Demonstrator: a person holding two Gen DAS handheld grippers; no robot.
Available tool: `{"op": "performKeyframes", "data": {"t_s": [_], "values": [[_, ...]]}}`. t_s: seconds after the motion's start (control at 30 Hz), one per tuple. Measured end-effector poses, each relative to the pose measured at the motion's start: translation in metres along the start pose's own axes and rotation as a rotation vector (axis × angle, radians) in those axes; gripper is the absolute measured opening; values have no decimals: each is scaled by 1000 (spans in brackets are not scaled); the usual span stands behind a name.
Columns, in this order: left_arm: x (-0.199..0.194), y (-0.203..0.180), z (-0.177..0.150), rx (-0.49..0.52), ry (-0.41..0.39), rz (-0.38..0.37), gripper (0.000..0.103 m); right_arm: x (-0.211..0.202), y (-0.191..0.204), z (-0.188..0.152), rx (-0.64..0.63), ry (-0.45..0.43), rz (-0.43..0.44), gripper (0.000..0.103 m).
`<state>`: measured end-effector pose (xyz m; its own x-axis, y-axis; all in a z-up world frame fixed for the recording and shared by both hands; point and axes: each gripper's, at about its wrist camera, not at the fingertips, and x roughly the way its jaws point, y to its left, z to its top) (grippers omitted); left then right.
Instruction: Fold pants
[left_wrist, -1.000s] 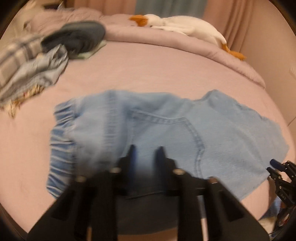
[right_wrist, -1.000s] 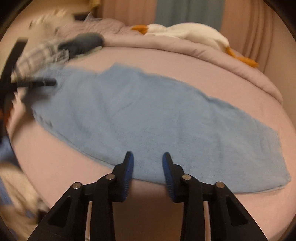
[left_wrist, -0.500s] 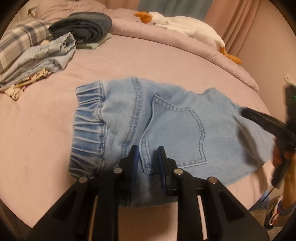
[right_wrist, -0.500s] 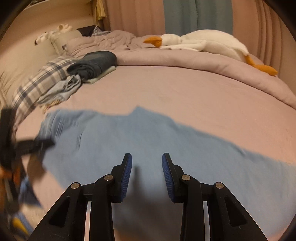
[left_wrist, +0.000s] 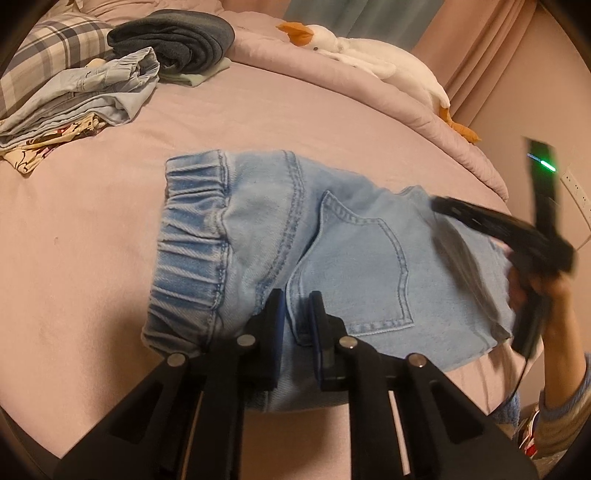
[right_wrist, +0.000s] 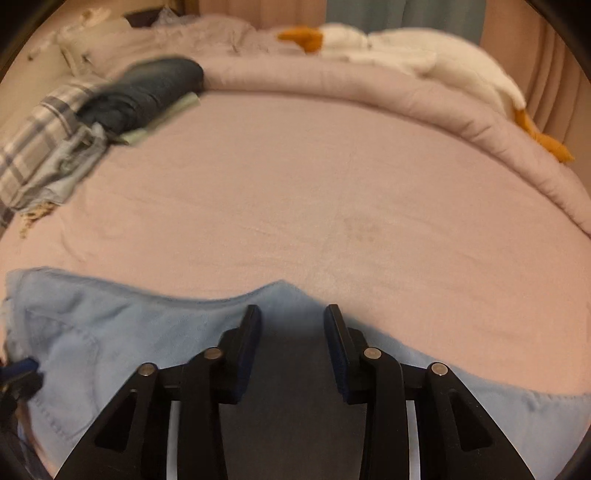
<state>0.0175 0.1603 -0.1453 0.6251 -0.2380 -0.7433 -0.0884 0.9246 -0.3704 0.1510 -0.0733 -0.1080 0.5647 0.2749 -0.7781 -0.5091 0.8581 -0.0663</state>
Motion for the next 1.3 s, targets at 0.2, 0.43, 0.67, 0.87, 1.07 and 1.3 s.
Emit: {"op": "performKeyframes", "data": {"t_s": [0.2,0.43,0.67,0.87,1.07,1.3], "values": [[1,-3,1,-1,3,32,14,-59,22,-51,-80,-65,101,35],[2,-11,1,-6,2,83,14,-54,60,-114,-215,-46,45,36],[-2,-27,-10,59,-7,152,27,-85,45,-134,-134,-36,130,36],[-15,-39,-13,81,-35,174,48,-84,12,-151,63,-50,269,36],[-12,-71,-16,164,-37,133,59,-132,-58,-172,264,-170,293,37],[20,-131,-8,200,34,-71,59,-163,-189,-237,752,-259,151,39]]}}
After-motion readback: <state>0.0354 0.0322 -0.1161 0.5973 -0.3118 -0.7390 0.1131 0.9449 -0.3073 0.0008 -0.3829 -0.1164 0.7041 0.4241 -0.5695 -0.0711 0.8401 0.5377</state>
